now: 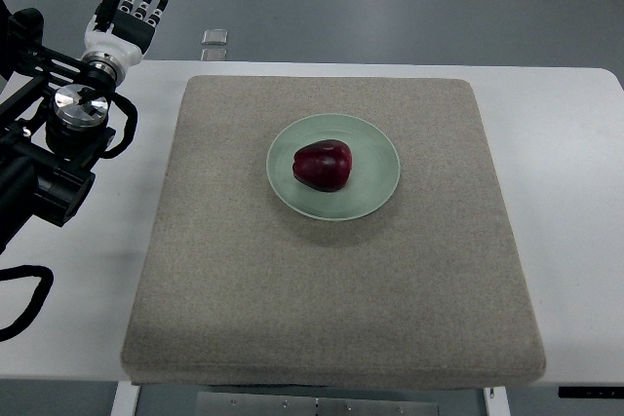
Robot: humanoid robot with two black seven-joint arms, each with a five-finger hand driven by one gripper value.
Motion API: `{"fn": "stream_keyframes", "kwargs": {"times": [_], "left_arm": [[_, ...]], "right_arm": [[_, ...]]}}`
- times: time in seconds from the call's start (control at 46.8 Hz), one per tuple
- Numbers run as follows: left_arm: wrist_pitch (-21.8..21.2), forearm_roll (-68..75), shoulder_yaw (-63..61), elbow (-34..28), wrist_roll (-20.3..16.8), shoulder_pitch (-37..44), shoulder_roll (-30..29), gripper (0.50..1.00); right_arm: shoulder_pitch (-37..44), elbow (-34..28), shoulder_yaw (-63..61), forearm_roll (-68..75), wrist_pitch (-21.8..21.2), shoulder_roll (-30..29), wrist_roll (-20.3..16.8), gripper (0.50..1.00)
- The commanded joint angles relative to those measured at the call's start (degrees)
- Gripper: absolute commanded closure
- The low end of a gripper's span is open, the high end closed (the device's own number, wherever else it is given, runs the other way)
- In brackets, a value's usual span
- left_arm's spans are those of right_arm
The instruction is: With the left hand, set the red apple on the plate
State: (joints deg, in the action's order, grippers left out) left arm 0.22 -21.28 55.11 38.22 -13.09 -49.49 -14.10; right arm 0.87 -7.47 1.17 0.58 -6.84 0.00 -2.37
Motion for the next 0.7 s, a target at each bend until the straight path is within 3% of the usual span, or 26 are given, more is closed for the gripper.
{"fn": "stream_keyframes", "kwargs": {"times": [0.0,0.683], "left_arm": [[0.04,0.01,0.08,0.01,-0.01,0.18,0.74,0.500],[-0.93,7.21,-0.53,-2.89,-0.63,0.36,2.41,0.500]], "right_arm": [[0.00,0.00,-0.03,-0.05,-0.02,0.00,0.00,0.570],[-0.08,-2.37,-0.20,0.30,-0.81,0.00,0.00,0.570]]}}
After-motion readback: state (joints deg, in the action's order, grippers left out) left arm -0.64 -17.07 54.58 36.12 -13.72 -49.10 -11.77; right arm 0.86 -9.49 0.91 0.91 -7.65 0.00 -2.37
